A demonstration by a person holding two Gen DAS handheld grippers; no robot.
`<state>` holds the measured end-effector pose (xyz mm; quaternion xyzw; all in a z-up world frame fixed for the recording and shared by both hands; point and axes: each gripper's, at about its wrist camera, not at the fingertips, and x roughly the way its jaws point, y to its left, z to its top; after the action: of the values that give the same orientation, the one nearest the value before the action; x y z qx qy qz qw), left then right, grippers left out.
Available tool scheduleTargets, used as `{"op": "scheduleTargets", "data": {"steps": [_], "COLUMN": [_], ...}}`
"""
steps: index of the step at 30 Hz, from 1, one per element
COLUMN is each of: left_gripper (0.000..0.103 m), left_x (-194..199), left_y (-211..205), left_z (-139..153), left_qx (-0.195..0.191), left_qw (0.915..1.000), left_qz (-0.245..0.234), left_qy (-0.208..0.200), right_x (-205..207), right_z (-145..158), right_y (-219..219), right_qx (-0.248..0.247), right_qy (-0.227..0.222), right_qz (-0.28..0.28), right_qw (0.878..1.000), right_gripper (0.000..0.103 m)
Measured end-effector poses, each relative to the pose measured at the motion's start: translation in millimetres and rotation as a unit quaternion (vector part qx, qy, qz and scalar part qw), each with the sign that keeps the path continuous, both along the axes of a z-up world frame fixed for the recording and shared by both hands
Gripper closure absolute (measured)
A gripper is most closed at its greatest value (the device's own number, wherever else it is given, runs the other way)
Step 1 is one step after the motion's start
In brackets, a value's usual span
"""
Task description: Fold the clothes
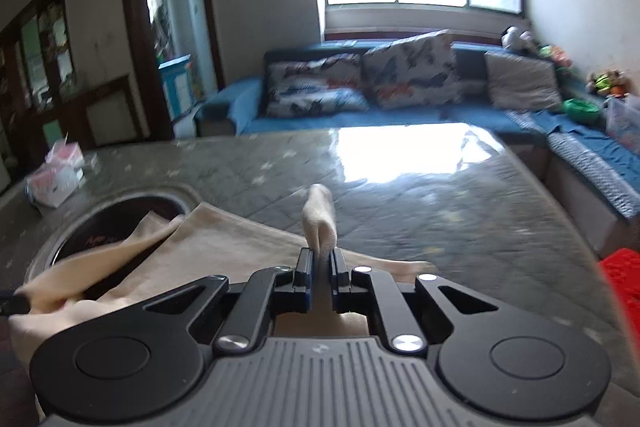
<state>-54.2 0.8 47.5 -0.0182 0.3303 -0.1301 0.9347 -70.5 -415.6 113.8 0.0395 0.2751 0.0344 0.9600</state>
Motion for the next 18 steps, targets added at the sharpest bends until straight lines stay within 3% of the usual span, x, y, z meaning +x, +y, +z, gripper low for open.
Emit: {"op": "scheduleTargets", "data": {"steps": [7, 15, 18], "left_gripper": [0.103, 0.100, 0.099], "left_x": [-39.9, -61.3, -59.1], "left_y": [17.4, 11.2, -6.3], "left_z": [-13.8, -8.2, 0.3], "left_qx": [-0.004, 0.002, 0.002], "left_qw": [0.9995, 0.9994, 0.9981], "left_qz": [0.008, -0.031, -0.061], "left_qy": [0.029, 0.014, -0.004], "right_x": [-74.1, -126.2, -131.1], "right_z": [12.3, -24.2, -26.4], "right_y": [-48.1, -85.6, -94.1], "right_qx": [-0.003, -0.006, 0.001], "right_qy": [-0.030, 0.037, 0.041], "right_qz": [-0.079, -0.167, -0.178], "right_qw": [0.996, 0.985, 0.983], "right_gripper": [0.096, 0.092, 0.091]}}
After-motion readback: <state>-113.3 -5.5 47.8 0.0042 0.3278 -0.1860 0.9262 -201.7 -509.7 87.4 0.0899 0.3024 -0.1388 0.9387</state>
